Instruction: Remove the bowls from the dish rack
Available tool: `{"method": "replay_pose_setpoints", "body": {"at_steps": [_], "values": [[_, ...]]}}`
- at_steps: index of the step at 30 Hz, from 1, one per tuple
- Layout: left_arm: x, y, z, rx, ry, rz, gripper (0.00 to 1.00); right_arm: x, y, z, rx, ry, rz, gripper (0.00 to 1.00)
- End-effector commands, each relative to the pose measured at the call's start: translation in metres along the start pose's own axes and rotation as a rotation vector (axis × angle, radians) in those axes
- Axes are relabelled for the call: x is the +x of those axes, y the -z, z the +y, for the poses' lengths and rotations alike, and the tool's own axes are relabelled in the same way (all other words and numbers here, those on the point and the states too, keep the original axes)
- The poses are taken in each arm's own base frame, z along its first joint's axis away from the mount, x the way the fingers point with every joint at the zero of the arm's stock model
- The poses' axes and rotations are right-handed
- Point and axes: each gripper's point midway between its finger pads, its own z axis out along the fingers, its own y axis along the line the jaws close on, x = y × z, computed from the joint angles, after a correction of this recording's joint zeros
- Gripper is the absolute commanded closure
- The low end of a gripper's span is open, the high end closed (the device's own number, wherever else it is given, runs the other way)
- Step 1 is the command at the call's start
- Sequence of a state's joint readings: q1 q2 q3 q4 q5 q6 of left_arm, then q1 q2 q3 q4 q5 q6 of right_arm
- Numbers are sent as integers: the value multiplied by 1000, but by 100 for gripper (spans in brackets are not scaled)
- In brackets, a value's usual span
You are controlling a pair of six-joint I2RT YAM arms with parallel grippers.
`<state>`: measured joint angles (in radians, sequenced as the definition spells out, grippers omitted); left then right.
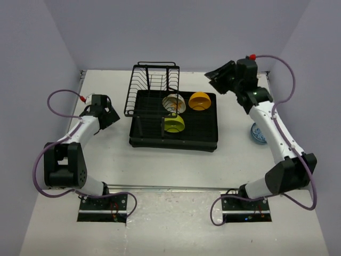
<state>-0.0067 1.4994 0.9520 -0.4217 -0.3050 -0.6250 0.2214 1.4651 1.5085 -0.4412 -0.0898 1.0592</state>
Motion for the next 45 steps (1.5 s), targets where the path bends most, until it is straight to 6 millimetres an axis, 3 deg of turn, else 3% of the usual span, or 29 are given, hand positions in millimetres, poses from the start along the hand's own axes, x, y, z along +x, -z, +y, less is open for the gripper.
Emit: {"method": "replay_pose_setpoints", "body": {"at_steps": [1,4,7,10,15,24,34,45], "values": [[-26,18,-16,68,83,-54,0,41,-26,36,-165,-365,11,54],[-24,22,-21,96,109,-39,0,71,-32,28,-168,-487,-20,55],[-25,25,-22,105,113,-38,0,77,-36,6,-166,-571,-111,55],[-26,26,-20,101,105,-49,0,82,-38,-6,-147,-527,-139,55],[-24,24,-17,92,83,-47,0,82,-38,-34,-116,-510,-189,55],[-23,20,-16,82,64,-44,0,82,-54,-67,-30,-518,-228,55],[-24,19,-19,87,66,-37,0,75,-70,-82,5,-522,-246,55],[-29,13,-5,58,90,-39,0,64,-86,-100,33,-515,-245,54]]}}
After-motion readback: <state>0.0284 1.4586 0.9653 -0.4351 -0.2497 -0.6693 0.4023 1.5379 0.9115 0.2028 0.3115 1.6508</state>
